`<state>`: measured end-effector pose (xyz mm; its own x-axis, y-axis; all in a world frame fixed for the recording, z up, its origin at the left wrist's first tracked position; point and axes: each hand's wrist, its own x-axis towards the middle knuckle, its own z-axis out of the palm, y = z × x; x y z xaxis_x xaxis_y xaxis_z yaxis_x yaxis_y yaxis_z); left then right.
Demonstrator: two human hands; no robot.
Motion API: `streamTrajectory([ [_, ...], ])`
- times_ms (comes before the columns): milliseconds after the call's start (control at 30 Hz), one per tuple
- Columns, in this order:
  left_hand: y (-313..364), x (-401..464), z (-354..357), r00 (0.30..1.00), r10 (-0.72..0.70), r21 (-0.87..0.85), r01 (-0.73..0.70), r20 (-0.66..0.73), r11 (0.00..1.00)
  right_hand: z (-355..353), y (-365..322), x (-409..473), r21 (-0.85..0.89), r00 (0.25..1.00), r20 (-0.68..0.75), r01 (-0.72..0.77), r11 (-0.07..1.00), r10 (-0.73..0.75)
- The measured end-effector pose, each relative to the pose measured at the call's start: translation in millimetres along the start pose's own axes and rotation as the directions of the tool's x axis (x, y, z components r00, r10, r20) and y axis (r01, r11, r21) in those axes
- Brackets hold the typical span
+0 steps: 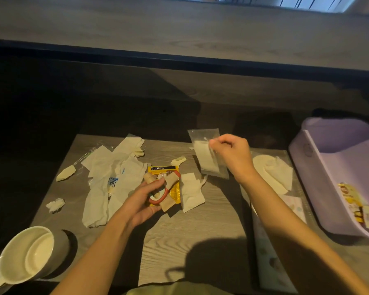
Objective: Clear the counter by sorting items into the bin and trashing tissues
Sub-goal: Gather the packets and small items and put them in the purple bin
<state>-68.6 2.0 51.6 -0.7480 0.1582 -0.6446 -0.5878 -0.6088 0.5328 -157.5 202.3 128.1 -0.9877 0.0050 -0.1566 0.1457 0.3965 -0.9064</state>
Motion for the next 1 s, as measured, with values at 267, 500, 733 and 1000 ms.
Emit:
streamTrajectory([
  [267, -4, 5, 22, 0.986, -0.04, -0.062, 0.051, 0.162, 0.997, 8, 10, -12, 0.191, 0.936, 0.337, -0.172, 0.966, 0.1],
  [500, -17, 11, 45, 0.972, -0.087, 0.139, 0.057, 0.22, 0.989, 16, 36, -22, 0.026, 0.944, 0.311, -0.125, 0.992, 0.111],
  [733, -27, 21, 51, 0.984, -0.082, 0.199, 0.05, 0.158, 0.979, -23, 86, 7, -0.337, 0.981, -0.135, -0.179, 0.924, 0.141],
  [1000, -23, 20, 42, 0.99, -0.083, 0.175, 0.062, 0.117, 0.983, -28, 129, 10, -0.715, 0.976, -0.174, -0.219, 0.664, 0.135],
])
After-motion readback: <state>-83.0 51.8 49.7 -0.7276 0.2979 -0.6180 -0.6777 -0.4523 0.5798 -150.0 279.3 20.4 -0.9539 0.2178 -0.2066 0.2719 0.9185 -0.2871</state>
